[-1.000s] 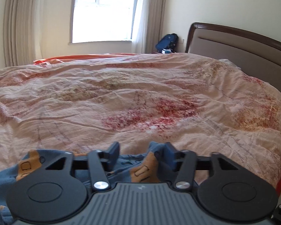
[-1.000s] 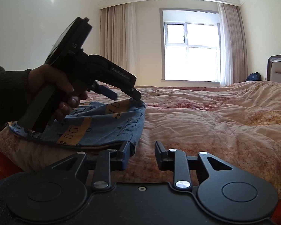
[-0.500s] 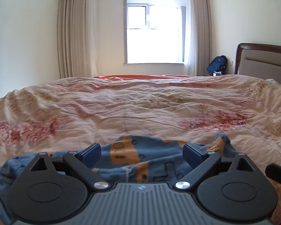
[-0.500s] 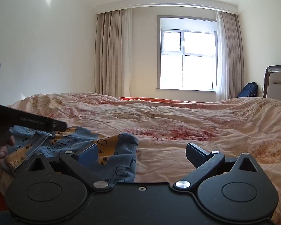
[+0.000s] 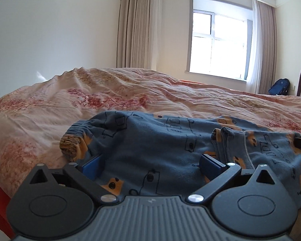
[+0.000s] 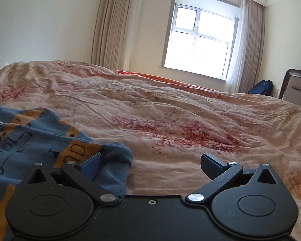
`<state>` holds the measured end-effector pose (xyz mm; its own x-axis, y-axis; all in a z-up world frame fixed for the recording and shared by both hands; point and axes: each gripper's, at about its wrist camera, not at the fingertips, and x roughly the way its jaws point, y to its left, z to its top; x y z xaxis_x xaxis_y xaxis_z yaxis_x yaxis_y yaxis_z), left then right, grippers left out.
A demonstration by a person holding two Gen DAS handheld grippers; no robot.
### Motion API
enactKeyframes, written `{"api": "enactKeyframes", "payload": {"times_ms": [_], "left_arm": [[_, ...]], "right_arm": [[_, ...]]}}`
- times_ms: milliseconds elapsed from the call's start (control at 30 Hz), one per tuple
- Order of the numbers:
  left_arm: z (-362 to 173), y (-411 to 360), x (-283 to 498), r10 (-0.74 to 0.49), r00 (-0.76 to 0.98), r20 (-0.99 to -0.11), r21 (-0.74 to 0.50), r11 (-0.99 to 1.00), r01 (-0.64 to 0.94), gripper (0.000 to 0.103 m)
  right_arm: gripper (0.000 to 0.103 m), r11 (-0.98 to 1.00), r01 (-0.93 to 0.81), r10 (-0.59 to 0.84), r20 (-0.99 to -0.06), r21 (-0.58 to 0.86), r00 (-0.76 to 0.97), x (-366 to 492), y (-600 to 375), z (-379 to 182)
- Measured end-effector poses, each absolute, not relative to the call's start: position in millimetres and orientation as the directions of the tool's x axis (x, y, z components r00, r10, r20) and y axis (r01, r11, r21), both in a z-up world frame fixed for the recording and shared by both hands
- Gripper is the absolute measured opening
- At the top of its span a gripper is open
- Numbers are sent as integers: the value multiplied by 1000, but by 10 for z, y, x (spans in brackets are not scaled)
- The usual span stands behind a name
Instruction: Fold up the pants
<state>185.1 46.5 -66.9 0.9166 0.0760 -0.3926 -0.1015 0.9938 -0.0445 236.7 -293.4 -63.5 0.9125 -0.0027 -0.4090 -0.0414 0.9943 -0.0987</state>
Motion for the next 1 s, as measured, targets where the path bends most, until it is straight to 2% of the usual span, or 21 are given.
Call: {"api": "enactKeyframes", "payload": {"times_ms": [133, 233, 433, 600, 700, 767, 867, 933, 1000], "left_arm": [[-617, 601, 1635, 59, 951, -302, -125, 987, -101, 102], [-603, 735, 1499, 105, 961, -256, -177, 972, -153, 103], [-649, 1135, 1474, 119, 945, -304, -293, 933, -211, 103], [-702, 1379, 1611, 23, 931, -363, -358, 919, -163, 103], [-717, 1509, 1664, -40, 938, -343, -426, 897, -118, 102], [-748, 1637, 1715, -97, 939, -329, -517, 851, -93, 102], [-806, 1795, 1776, -133, 939, -317, -606, 790, -92, 94], [-854, 1902, 1825, -134, 937, -323, -644, 757, -114, 85], [-895, 1970, 1845, -121, 935, -334, -657, 741, -139, 70]], "right_arm": [[102, 998, 33, -53, -383, -58, 922, 2155, -2935, -576], [102, 999, 12, -28, -359, -47, 933, 1797, -2752, -549], [103, 986, -142, 106, -321, -92, 941, 1244, -2137, -553], [103, 955, -264, 204, -346, -135, 916, 1165, -1702, -573], [103, 947, -283, 213, -364, -151, 907, 1191, -1563, -588], [103, 946, -280, 202, -373, -166, 906, 1208, -1500, -599], [103, 948, -262, 180, -374, -181, 910, 1233, -1458, -591], [103, 952, -247, 166, -371, -182, 914, 1246, -1450, -584], [103, 956, -225, 146, -361, -188, 921, 1253, -1452, -582]]}}
